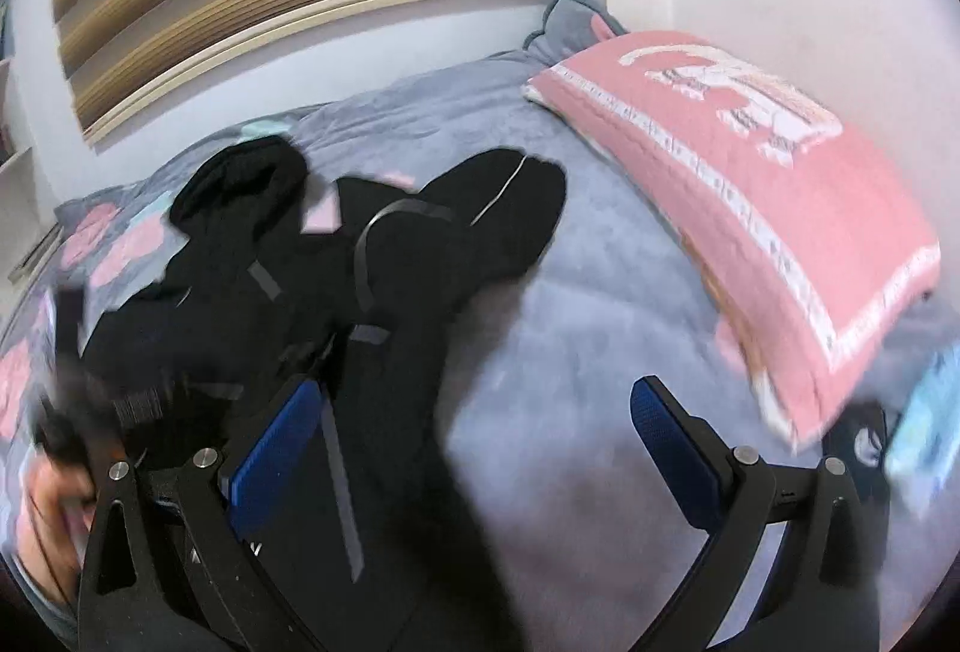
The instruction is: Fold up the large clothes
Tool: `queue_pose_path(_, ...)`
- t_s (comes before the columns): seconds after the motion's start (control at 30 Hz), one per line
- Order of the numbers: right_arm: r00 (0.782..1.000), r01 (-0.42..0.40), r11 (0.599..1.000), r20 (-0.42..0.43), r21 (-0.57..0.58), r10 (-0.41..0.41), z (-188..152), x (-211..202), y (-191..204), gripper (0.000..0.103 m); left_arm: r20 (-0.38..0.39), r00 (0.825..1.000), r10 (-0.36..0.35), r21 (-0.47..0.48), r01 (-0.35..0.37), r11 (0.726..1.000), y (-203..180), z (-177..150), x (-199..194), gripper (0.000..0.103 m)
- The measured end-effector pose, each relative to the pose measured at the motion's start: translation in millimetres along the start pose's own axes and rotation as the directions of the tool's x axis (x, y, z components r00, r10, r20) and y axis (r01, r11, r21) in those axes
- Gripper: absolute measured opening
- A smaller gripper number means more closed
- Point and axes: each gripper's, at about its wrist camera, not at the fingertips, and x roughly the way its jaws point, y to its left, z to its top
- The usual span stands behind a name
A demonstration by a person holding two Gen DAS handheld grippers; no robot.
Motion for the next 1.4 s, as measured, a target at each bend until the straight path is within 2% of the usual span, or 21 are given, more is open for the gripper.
queue_pose_path(0.07, 1.0, -0.007, 1.0, -0.023, -0.016, 0.007, 22, 22, -9, 0.103, 0.116, 0.99, 0.076, 0.078, -0.086, 0.993, -10, -23, 8, 0.068)
queue_pose_path(0.13, 0.999, -0.037, 0.999, -0.036, -0.028, 0.036, 44, 46, -18, 0.103, 0.13, 0.986, 0.105, 0.098, -0.118, 0.988, -17, -22, 7, 0.069)
queue_pose_path(0.27, 0.994, -0.102, 0.995, -0.041, -0.005, 0.102, 86, 102, -38, 0.103, 0.158, 0.987, -0.016, 0.022, 0.012, 1.0, 14, -26, 2, 0.07)
queue_pose_path(0.4, 0.989, -0.13, 0.988, -0.067, 0.079, 0.136, 121, 173, -55, 0.102, 0.195, 0.979, -0.055, 0.003, 0.056, 0.998, 3, -23, 12, 0.071)
queue_pose_path(0.53, 0.986, -0.111, 0.985, -0.109, 0.134, 0.126, 138, 241, -71, 0.092, 0.22, 0.968, -0.121, -0.03, 0.131, 0.991, 13, -24, 16, 0.072)
queue_pose_path(0.63, 0.984, -0.096, 0.985, -0.135, 0.14, 0.115, 143, 278, -76, 0.09, 0.223, 0.968, -0.113, -0.023, 0.121, 0.992, 8, -24, 18, 0.072)
queue_pose_path(0.73, 0.984, -0.047, 0.987, -0.162, 0.151, 0.072, 147, 314, -83, 0.09, 0.226, 0.968, -0.112, -0.019, 0.119, 0.993, 8, -22, 22, 0.072)
queue_pose_path(0.83, 0.971, -0.087, 0.975, -0.203, 0.203, 0.129, 142, 339, -88, 0.089, 0.228, 0.968, -0.108, -0.013, 0.114, 0.993, 7, -23, 22, 0.072)
queue_pose_path(0.87, 0.972, -0.105, 0.976, -0.188, 0.191, 0.141, 141, 341, -86, 0.086, 0.227, 0.968, -0.107, -0.012, 0.112, 0.994, 7, -23, 22, 0.072)
queue_pose_path(0.93, 0.972, -0.151, 0.978, -0.159, 0.146, 0.174, 140, 334, -78, 0.042, 0.229, 0.967, -0.107, -0.013, 0.113, 0.993, 6, -24, 22, 0.072)
queue_pose_path(0.97, 0.975, -0.143, 0.982, -0.153, 0.126, 0.162, 141, 328, -74, 0.036, 0.23, 0.967, -0.109, -0.014, 0.115, 0.993, 7, -24, 23, 0.072)
queue_pose_path(1.0, 0.98, -0.134, 0.986, -0.134, 0.1, 0.147, 143, 316, -72, 0.022, 0.23, 0.967, -0.108, -0.014, 0.115, 0.993, 7, -24, 23, 0.072)
queue_pose_path(1.03, 0.983, -0.13, 0.988, -0.119, 0.083, 0.139, 144, 305, -71, 0.018, 0.23, 0.967, -0.107, -0.013, 0.113, 0.994, 6, -24, 23, 0.072)
queue_pose_path(1.1, 0.991, -0.111, 0.992, -0.072, 0.056, 0.115, 148, 269, -74, 0.017, 0.23, 0.967, -0.109, -0.015, 0.115, 0.993, 6, -23, 24, 0.072)
queue_pose_path(1.17, 0.999, -0.032, 0.999, 0.007, 0.014, 0.032, 151, 215, -86, 0.016, 0.229, 0.967, -0.112, -0.018, 0.119, 0.993, 7, -23, 24, 0.072)
queue_pose_path(1.23, 0.997, 0.037, 0.999, 0.065, 0.004, -0.037, 152, 174, -101, 0.016, 0.227, 0.968, -0.11, -0.018, 0.117, 0.993, 6, -23, 23, 0.072)
queue_pose_path(1.3, 0.98, 0.143, 0.99, 0.138, 0.021, -0.144, 150, 120, -130, 0.016, 0.226, 0.968, -0.109, -0.018, 0.116, 0.993, 7, -22, 24, 0.072)
queue_pose_path(1.4, 0.949, 0.263, 0.962, 0.158, 0.078, -0.272, 141, 76, -175, 0.016, 0.222, 0.97, -0.103, -0.016, 0.109, 0.994, 6, -22, 24, 0.072)
